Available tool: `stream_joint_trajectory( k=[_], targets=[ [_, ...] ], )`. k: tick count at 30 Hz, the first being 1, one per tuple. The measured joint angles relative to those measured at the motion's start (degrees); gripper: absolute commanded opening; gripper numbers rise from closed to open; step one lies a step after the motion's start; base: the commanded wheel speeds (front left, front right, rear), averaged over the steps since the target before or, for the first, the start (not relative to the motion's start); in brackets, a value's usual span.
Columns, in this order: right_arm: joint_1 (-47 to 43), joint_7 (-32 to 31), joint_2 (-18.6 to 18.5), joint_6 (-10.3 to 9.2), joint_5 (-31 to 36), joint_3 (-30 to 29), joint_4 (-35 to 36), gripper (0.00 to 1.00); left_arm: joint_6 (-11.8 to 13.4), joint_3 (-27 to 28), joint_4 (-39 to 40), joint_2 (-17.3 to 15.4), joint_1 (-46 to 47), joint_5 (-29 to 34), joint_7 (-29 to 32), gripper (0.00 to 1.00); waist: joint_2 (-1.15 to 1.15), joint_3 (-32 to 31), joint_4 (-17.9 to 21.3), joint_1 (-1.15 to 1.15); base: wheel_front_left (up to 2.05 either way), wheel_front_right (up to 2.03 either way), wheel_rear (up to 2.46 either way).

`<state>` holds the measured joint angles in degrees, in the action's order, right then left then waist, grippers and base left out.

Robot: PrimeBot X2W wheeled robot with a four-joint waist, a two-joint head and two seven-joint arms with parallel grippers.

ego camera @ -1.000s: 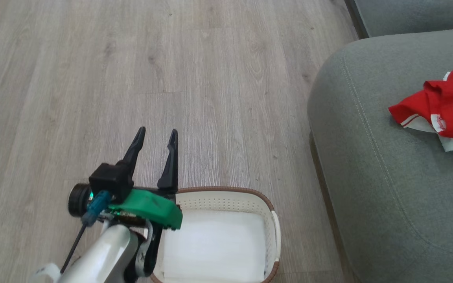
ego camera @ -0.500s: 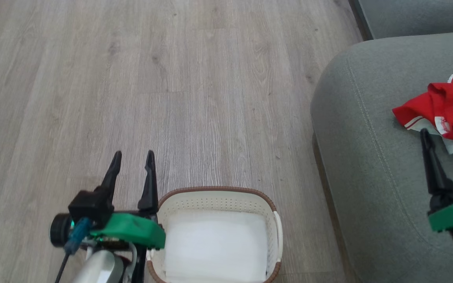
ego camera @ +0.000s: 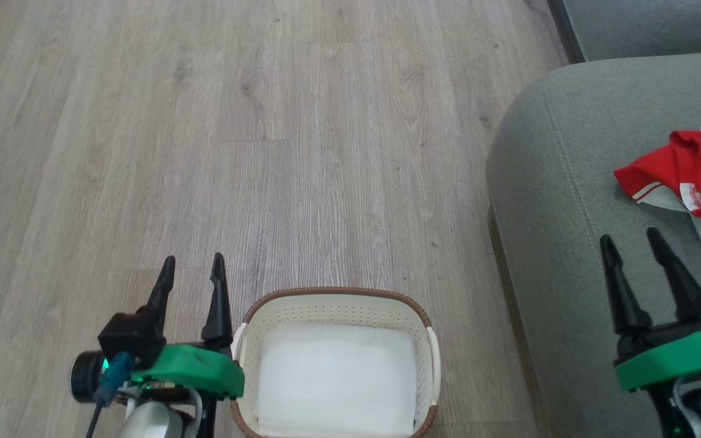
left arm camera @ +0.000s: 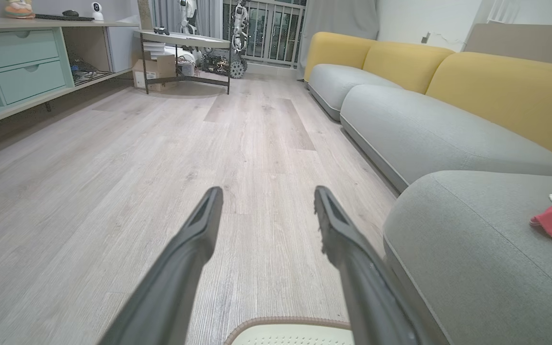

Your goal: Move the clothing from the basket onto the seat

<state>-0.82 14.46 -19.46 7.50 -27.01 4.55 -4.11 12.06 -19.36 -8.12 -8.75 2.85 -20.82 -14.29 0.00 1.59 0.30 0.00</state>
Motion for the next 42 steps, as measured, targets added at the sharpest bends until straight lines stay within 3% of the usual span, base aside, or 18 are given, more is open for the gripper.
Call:
stream_joint_trajectory(
  k=[16, 42],
  targets=[
    [0.0, 0.0, 1.0, 0.0, 0.8, 1.6, 0.1, 1.0, -6.1, 6.3, -1.7, 4.7, -1.0, 6.1, 0.0, 1.0, 0.0, 0.1, 0.0, 0.0, 0.0, 0.0, 0.0],
    [0.0, 0.0, 1.2, 0.0, 0.8, 2.4, 0.0, 1.0, -8.4, 7.7, -3.5, 5.7, -0.8, 7.6, 0.0, 1.0, 0.0, 0.0, 0.6, 0.0, 0.0, 0.0, 0.0]
  ],
)
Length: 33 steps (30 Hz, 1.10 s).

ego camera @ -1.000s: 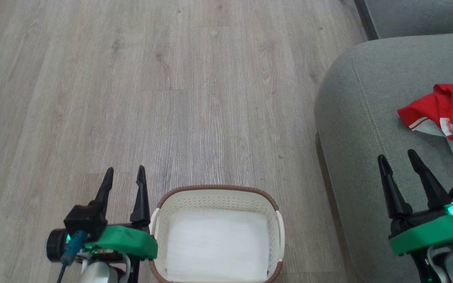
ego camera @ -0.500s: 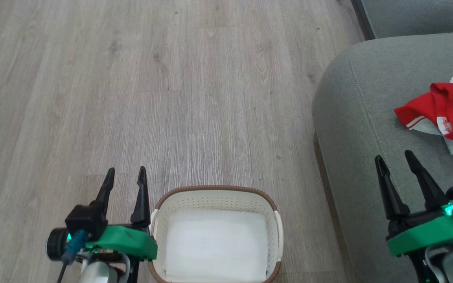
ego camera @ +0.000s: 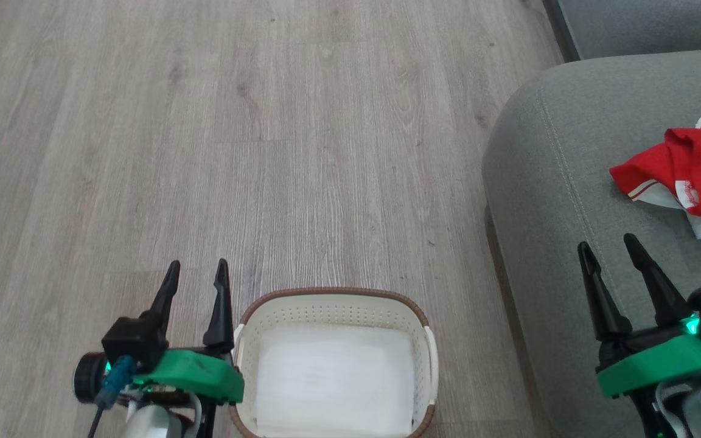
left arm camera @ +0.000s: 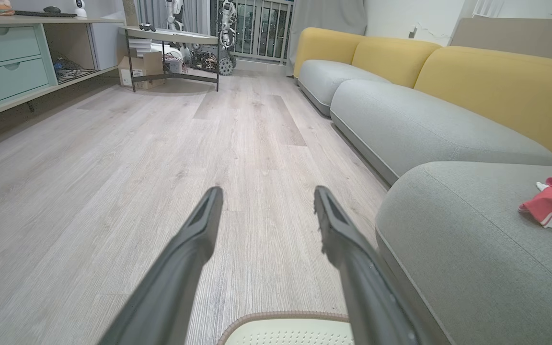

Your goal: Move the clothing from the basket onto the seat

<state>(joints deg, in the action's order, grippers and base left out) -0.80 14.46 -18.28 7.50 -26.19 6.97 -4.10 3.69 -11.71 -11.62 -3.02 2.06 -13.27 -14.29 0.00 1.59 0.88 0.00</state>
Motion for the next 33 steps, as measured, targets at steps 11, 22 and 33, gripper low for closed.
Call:
stream_joint_trajectory(
  k=[11, 22, 33],
  targets=[
    [-0.4, -0.1, 0.7, 0.01, 0.0, 1.1, -2.8, 0.0, -0.2, -0.5, -2.6, 0.0, -1.0, 0.0, 0.2, 0.0, 0.0, -0.1, 0.1, 0.0, 0.0, 0.0, 0.0],
    [-2.0, -1.4, 2.0, 0.0, -5.3, 0.9, -4.5, 0.0, -0.8, -0.2, -4.0, 0.0, -2.9, -6.3, 1.7, 0.0, 0.0, -0.2, 0.1, 0.0, 0.0, 0.0, 0.0],
    [-1.8, -3.1, 3.3, 0.0, -11.3, -0.2, -5.2, 0.0, -1.7, 1.3, -4.0, 0.0, -2.4, -13.4, 3.2, 0.0, 0.0, -0.4, 0.0, 0.0, 0.0, 0.0, 0.0]
  ],
)
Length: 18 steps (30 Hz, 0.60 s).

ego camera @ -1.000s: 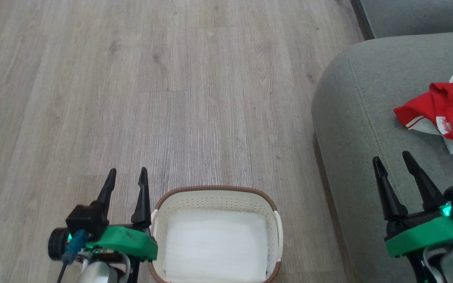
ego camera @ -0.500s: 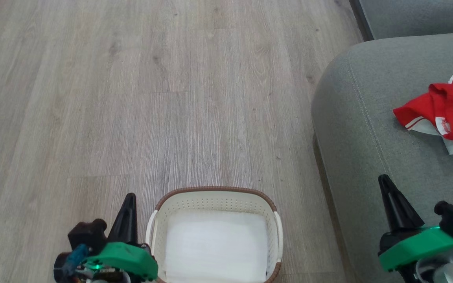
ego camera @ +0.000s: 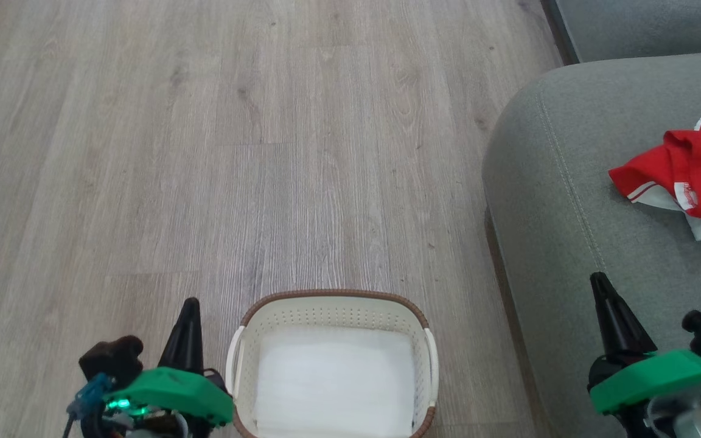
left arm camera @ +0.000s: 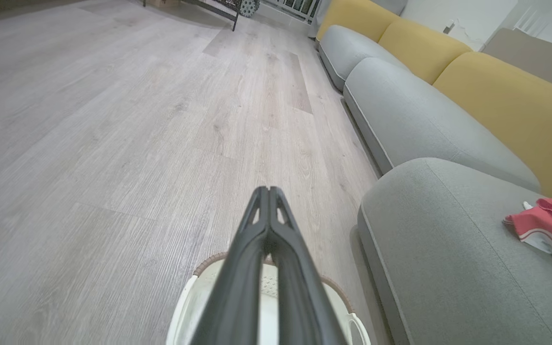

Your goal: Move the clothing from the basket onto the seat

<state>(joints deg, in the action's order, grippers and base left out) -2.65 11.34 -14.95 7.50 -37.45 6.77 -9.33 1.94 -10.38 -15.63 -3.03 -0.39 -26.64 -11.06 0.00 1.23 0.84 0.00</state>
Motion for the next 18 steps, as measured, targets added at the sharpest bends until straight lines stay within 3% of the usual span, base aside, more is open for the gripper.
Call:
stream_joint_trajectory(
  k=[18],
  targets=[
    [0.9, -2.8, 1.9, 0.0, -9.7, -2.1, -1.1, 0.0, -1.5, 2.1, 0.0, 0.0, 0.1, -11.5, 2.9, 0.0, 0.0, -0.2, -0.1, 0.0, 0.0, 0.0, 0.0]
  ],
)
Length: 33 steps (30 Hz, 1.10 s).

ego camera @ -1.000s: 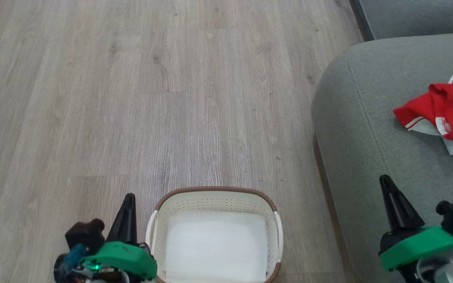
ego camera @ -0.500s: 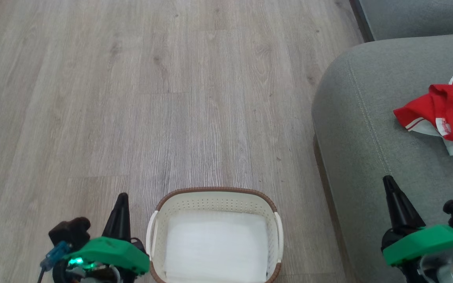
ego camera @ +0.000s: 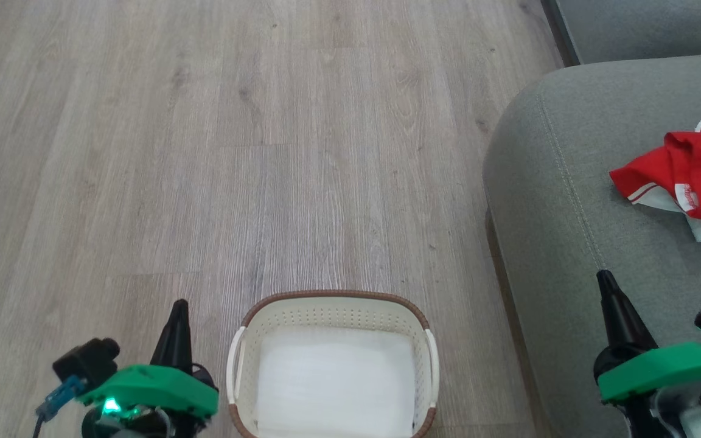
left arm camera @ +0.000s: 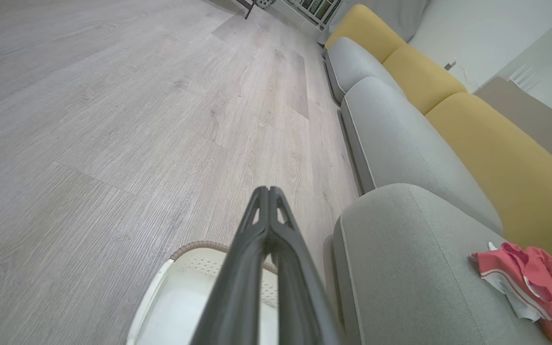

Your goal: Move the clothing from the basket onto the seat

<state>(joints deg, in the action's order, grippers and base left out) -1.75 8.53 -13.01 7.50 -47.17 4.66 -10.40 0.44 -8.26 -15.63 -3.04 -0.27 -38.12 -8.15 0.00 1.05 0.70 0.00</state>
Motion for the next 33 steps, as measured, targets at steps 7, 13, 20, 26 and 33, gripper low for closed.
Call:
stream_joint_trajectory(
  k=[7, 13, 20, 26, 33],
  targets=[
    [0.1, -1.1, 0.5, 0.0, -3.7, -0.8, -0.4, 0.0, -0.5, 1.4, 0.0, 0.0, 0.1, -4.4, 1.1, 0.0, 0.0, -0.1, -0.1, 0.0, 0.0, 0.0, 0.0],
    [0.4, -2.1, 1.2, 0.0, -6.9, -1.6, -0.9, 0.0, -1.1, 1.8, 0.0, 0.0, 0.5, -8.2, 2.1, 0.0, 0.0, -0.1, -0.1, 0.0, 0.0, 0.0, 0.0],
    [1.4, -3.0, 2.0, 0.0, -10.6, -2.5, -1.1, 0.0, -1.5, 3.0, 0.0, 0.0, 0.7, -12.6, 3.1, 0.0, 0.0, -0.2, -0.2, 0.0, 0.0, 0.0, 0.0],
    [1.4, -4.1, 2.5, 0.0, -13.8, -3.1, -1.6, 0.0, -2.2, 3.6, 0.0, 0.0, 1.2, -16.3, 4.1, 0.0, 0.0, -0.3, -0.2, 0.0, 0.0, 0.0, 0.0],
    [1.5, -5.2, 3.6, 0.0, -17.5, -4.2, -2.0, 0.0, -2.7, 4.7, 0.0, 0.0, 1.2, -20.8, 5.3, 0.0, 0.0, -0.3, -0.3, 0.0, 0.0, 0.0, 0.0]
  ],
)
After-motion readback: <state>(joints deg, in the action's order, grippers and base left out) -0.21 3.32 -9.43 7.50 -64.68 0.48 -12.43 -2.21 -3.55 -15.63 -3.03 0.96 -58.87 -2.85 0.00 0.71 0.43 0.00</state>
